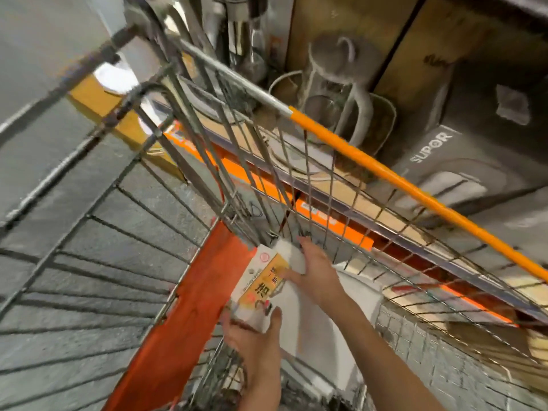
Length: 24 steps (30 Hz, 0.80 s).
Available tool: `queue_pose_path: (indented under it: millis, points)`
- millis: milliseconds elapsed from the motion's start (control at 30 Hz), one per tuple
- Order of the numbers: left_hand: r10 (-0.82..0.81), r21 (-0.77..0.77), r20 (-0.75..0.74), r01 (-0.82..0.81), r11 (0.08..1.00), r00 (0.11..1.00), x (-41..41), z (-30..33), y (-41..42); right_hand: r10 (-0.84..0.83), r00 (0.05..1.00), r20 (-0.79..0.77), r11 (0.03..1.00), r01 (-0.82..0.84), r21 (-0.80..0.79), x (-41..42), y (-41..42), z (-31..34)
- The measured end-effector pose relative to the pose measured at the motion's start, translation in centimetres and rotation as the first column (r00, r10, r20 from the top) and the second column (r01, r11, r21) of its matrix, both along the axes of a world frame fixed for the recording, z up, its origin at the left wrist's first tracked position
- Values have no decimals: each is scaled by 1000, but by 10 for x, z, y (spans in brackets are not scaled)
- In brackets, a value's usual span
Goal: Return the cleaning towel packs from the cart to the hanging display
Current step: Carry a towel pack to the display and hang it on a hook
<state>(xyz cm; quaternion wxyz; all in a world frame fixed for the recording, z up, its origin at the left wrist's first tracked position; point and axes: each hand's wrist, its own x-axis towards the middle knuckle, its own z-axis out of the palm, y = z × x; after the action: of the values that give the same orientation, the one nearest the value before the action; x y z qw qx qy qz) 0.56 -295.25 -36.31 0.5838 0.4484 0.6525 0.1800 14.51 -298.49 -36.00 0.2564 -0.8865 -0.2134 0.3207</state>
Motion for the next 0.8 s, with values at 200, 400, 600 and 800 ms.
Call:
queue_pose_path:
  millis: [200, 400, 600, 800]
  points:
    - [41, -15, 53, -41, 999, 998, -7, -23, -3, 23, 995, 97, 997, -16, -69, -3, 14, -21]
    - [216, -111, 19, -213, 971, 976, 4, -15, -5, 48, 996, 72, 995, -41, -96, -19, 10, -30]
    - [125, -204, -6, -124, 971, 992, -10, -13, -12, 137, 990, 16, 959, -129, -254, -17, 10, -29]
    - [83, -223, -12, -84, 971, 996, -14, -7, -18, 145, 989, 33, 972, -136, -190, -25, 10, -26]
